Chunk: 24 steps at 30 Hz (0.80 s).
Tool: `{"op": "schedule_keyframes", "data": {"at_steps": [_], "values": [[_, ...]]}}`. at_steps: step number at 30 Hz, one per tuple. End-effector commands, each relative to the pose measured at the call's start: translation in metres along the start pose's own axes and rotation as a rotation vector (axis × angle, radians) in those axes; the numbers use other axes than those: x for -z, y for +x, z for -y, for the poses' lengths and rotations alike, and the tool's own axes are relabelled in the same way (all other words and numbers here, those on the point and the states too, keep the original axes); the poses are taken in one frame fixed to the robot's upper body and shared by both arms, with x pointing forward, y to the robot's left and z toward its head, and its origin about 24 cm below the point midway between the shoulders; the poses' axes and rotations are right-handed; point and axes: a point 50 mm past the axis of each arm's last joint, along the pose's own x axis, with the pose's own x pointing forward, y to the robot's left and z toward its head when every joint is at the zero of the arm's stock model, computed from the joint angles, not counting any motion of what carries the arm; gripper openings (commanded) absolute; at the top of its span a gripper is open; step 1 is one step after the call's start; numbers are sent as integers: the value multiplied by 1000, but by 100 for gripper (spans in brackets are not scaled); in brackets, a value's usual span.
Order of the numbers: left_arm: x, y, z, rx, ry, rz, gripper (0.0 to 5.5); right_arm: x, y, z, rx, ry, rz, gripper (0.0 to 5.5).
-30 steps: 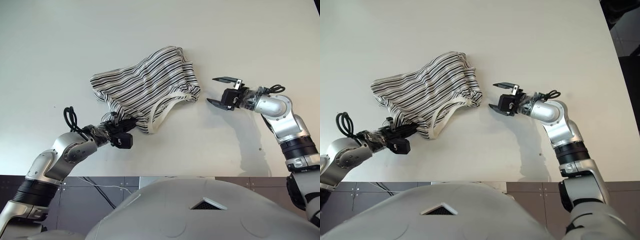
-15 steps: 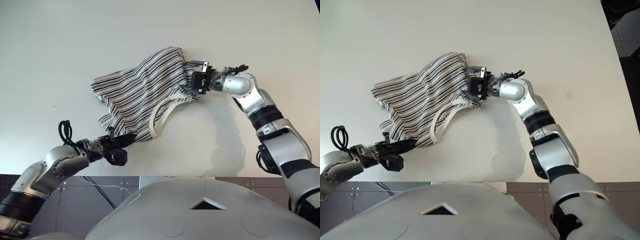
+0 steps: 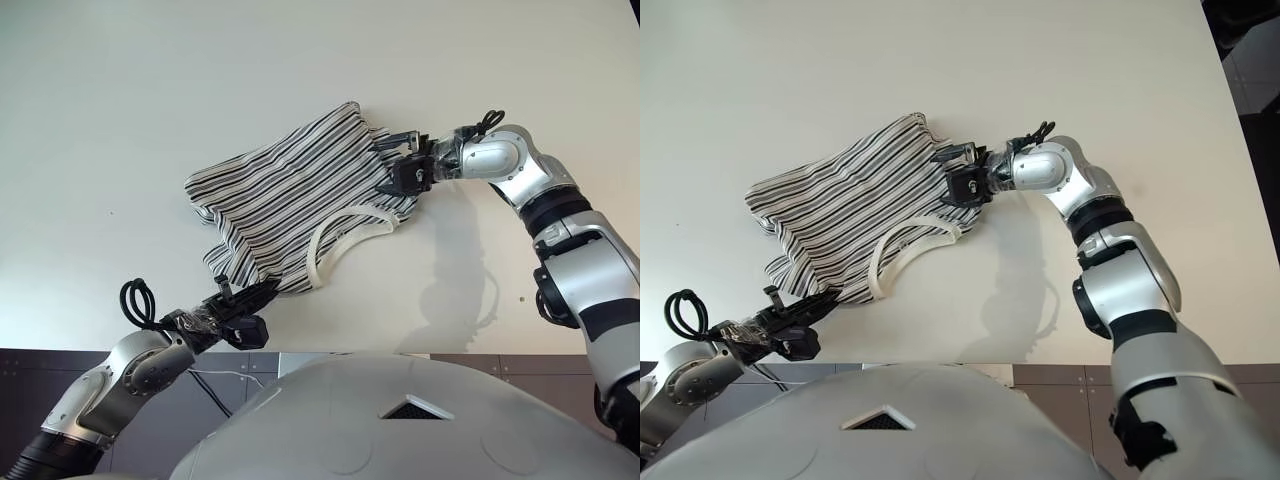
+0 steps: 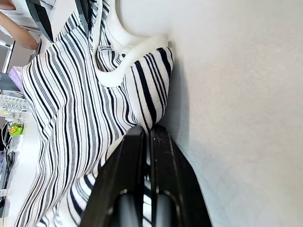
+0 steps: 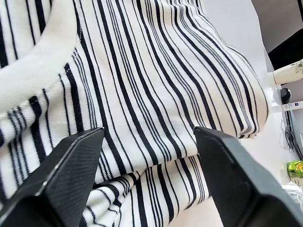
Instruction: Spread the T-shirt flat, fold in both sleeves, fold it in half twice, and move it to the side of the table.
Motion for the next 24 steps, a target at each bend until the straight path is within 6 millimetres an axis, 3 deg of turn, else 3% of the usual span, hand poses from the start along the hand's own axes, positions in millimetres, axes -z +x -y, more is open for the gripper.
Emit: {"op": "schedule_keyframes", "data": {"at_steps": [1, 5, 9, 12, 15, 19, 22, 24], "values": [[12, -6, 55, 293, -66, -128, 12, 11, -23, -31, -71, 97, -40, 348], [27, 1, 23, 345, 57, -88, 12, 5, -43, -47, 12, 256, -34, 348], [40, -14, 11, 424, 122, -104, 12, -9, -61, -55, 83, 399, -25, 348], [52, -24, -1, 435, 163, -131, 12, -23, -79, -40, 194, 464, 9, 348], [58, -29, -8, 417, 179, -142, 12, -26, -106, -25, 327, 420, -26, 348], [60, -35, -14, 401, 183, -148, 12, -24, -141, -53, 197, 238, -156, 348], [56, -31, -24, 368, 187, -133, 12, -28, -140, -89, 16, 126, -162, 348], [51, -25, -28, 347, 186, -108, 12, -33, -130, -99, -22, 60, -126, 348]]}}
